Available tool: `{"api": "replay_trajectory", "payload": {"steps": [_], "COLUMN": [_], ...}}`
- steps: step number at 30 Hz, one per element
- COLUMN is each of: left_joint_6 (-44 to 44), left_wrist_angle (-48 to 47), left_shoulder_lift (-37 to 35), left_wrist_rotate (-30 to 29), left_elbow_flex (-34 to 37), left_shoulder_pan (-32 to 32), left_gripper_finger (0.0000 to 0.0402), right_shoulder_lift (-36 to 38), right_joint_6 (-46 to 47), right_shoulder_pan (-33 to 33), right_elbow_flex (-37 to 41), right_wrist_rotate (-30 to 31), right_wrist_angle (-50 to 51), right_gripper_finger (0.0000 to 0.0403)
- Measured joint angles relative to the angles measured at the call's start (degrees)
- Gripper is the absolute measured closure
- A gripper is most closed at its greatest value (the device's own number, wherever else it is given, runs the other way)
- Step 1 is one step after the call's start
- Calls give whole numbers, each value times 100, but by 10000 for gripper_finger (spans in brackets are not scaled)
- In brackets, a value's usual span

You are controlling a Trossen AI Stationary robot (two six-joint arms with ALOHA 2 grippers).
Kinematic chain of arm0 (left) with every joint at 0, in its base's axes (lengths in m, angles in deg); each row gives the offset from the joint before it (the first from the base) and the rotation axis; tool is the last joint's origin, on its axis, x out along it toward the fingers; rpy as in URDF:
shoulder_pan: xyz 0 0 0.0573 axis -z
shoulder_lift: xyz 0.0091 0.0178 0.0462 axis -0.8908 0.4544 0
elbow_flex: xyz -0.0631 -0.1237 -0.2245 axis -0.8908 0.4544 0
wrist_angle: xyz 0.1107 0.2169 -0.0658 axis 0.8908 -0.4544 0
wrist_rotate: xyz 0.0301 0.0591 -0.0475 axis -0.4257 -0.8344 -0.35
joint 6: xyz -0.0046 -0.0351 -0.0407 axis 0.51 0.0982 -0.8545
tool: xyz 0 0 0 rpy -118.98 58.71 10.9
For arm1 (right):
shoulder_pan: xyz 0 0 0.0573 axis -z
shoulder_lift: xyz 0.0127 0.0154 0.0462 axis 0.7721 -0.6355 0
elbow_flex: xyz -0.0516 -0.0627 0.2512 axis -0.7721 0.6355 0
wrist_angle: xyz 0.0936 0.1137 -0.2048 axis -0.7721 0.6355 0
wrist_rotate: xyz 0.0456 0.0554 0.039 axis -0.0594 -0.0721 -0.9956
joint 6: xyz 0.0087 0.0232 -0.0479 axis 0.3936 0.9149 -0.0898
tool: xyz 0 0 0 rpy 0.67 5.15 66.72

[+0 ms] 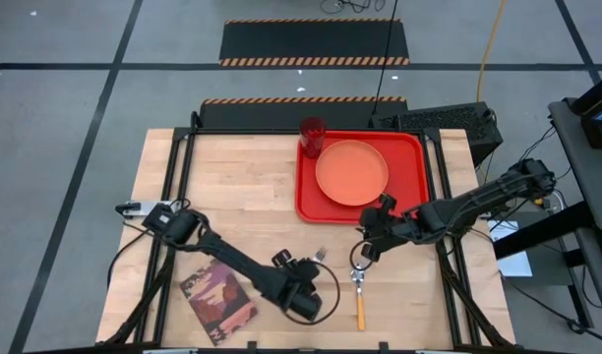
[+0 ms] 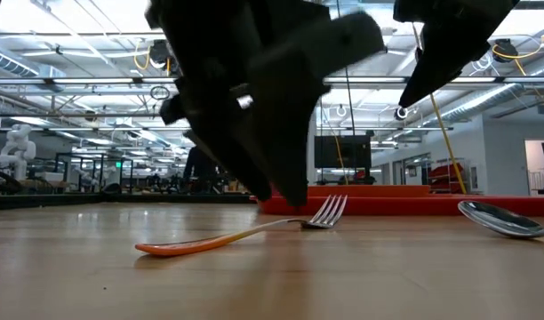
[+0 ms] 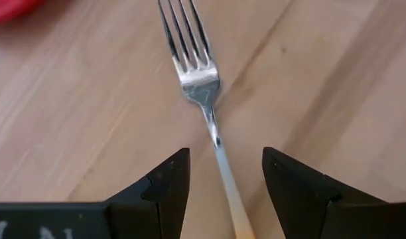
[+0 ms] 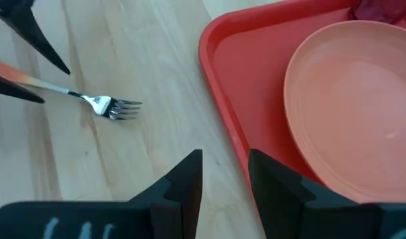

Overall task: Pick and place plate/cup/fork/spoon on tray
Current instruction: Put the orange fork beside the orange plate on the red tray

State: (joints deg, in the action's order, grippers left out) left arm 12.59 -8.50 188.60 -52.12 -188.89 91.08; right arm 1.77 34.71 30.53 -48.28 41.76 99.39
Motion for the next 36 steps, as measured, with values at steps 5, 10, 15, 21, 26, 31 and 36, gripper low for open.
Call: {"api": "replay_trajectory", "payload": {"steps": [5,10,15,21,26,31,36], "left_joint_6": [35,-8,-50,93,149,378,629], "left_wrist_angle": [-13,-15,95,795,947,1007,1032], "left_shoulder_lift": [77,75,73,15,15,27,38], "left_wrist_rotate": [7,6,12,334,369,381,437], "left_elbow_flex": [0,0,115,554,629,629,629], "left_shoulder_pan": [-110,-152,-200,-301,-325,-330,-368], "left_gripper_finger": [211,211,211,211,213,260,340], "right_shoulder_lift": [-4,-4,-4,-7,-7,-7,-7], "right_joint_6": [13,142,144,120,110,81,81], "right_shoulder_pan": [0,0,0,-37,-37,-37,-37], "right_elbow_flex": [4,4,4,4,4,4,4], "right_wrist_rotate": [-13,-20,-20,-22,-22,-23,-22], "right_wrist_angle": [-7,-4,-4,-3,-2,-4,-3], "right_gripper_finger": [286,286,286,286,286,286,286]}}
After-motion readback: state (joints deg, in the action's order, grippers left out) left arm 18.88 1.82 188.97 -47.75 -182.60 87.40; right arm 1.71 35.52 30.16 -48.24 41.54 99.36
